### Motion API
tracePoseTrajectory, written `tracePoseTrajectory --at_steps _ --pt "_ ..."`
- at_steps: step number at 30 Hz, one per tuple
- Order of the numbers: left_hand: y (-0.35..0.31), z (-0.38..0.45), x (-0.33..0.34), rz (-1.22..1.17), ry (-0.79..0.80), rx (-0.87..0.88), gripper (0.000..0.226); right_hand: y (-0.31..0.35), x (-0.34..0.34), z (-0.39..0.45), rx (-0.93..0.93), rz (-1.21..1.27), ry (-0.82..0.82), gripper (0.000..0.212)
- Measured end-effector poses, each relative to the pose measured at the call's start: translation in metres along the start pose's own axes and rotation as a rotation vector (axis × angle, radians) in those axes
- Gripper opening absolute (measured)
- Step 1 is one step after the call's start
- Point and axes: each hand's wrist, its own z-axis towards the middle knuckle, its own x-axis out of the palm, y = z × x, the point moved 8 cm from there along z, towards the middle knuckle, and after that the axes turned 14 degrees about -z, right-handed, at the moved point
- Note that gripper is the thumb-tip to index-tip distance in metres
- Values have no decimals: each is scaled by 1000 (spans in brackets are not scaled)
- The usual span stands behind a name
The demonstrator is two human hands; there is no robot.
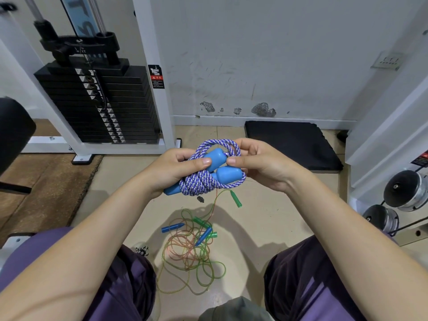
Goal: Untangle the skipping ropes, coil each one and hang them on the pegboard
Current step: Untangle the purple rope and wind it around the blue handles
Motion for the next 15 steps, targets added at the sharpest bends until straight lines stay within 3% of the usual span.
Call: tracePoseTrajectory --at_steps 3,7,11,15 --pt "0 1 -5 29 -17 13 39 -2 -8 0 -2 -86 -58 22" --pt "4 3 -13 95 -84 -4 57 6 -18 -2 -69 -400 -223 5" --pt "6 4 -17 131 -138 -16 47 10 -29 -2 -46 -734 -371 16" --pt "6 4 -16 138 -142 -19 40 4 -24 2 -26 -720 -333 10"
